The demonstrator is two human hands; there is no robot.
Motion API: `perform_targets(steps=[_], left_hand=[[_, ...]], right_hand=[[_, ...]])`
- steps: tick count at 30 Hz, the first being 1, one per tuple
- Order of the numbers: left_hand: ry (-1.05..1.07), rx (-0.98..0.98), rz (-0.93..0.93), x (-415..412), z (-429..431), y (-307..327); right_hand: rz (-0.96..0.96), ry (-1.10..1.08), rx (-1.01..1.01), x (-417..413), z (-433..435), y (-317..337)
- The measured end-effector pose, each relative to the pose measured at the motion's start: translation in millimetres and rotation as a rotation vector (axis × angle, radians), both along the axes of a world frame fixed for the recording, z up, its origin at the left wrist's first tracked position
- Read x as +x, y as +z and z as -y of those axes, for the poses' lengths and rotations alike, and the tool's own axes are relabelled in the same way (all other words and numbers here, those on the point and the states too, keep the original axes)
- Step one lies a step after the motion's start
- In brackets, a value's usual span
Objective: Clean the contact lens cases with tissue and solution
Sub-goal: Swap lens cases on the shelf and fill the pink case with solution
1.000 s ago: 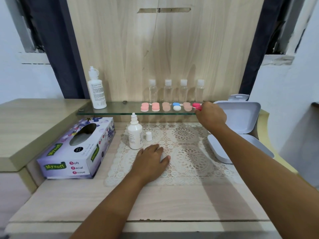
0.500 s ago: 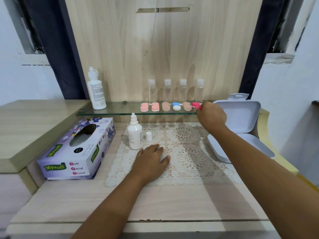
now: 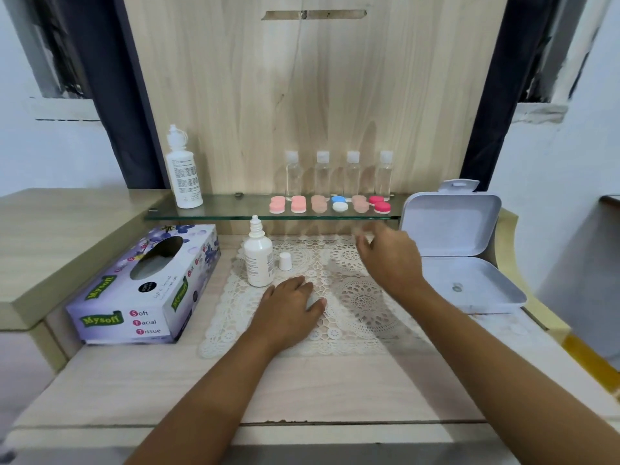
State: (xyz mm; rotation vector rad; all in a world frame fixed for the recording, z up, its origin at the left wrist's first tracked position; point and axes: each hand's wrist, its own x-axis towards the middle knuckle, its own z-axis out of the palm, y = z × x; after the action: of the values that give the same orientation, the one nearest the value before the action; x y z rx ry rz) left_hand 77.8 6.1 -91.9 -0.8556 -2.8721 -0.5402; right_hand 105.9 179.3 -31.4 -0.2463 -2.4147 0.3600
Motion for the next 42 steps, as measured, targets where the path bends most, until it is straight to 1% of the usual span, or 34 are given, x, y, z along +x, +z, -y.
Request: perform_targets(steps=[5,9,11,13,15,17,18,19,21,23,26,28,30,34,38,40,42], left_hand=[[-0.015,0.174,0.000,-0.3,1.3,-0.1],[-0.029,0.335,-0.055,1.9,1.7,2.8],[-0.025,0.431,-0.168,3.1,3.2,6.3],[0.010,0.533,-0.307,3.3,6.3,11.5],[0.109,0.654,-0.450,-0.3,11.2,17.8],[0.257,0.760,-0.527,-7.7,17.4,22.8],[0.325,0.797,-0.509,-12.3,21.5,24.4],[0.376,0.831,-0.438,-16.9,24.5,25.0],[0.423,0.900,-0.214,-25.0,28.7,24.6],[0.409,0.930,-0.033,-31.0,29.0,21.9],[0.347,0.950,0.103,-35.4,24.7,17.6],[0.344,0.935,0.129,-36.6,23.5,15.9],[0.333,0.903,0.114,-36.4,22.7,14.3],[0.364,0.875,0.079,-37.2,21.9,12.2],[0.361,0.881,0.086,-37.4,22.0,11.5],[0.341,0.889,0.099,-36.4,22.4,11.6],[0.330,0.895,0.110,-35.1,22.3,12.1]], right_hand=[[0.193,0.239,-0.048,12.2,20.9,-44.3],[0.333,0.310,0.024,11.8,24.4,-60.8],[0.373,0.310,0.033,12.1,22.6,-61.1],[0.360,0.318,0.033,12.5,21.7,-61.9],[0.357,0.324,0.047,12.2,21.6,-62.8],[0.375,0.321,0.056,11.8,20.8,-63.2],[0.386,0.319,0.056,11.3,20.9,-62.9],[0.390,0.319,0.059,11.2,20.8,-62.7],[0.377,0.323,0.071,8.7,21.4,-61.4],[0.378,0.308,0.074,5.5,21.5,-58.0],[0.380,0.260,0.082,-0.3,22.2,-50.4],[0.386,0.236,0.094,-6.1,24.1,-45.3],[0.404,0.242,0.070,-14.2,28.0,-40.2],[0.376,0.295,-0.075,-35.8,41.1,-33.8],[0.335,0.331,-0.187,-60.0,56.7,-34.4],[0.332,0.368,-0.196,-68.9,62.4,-36.1],[0.345,0.399,-0.142,-73.8,65.9,-37.5]])
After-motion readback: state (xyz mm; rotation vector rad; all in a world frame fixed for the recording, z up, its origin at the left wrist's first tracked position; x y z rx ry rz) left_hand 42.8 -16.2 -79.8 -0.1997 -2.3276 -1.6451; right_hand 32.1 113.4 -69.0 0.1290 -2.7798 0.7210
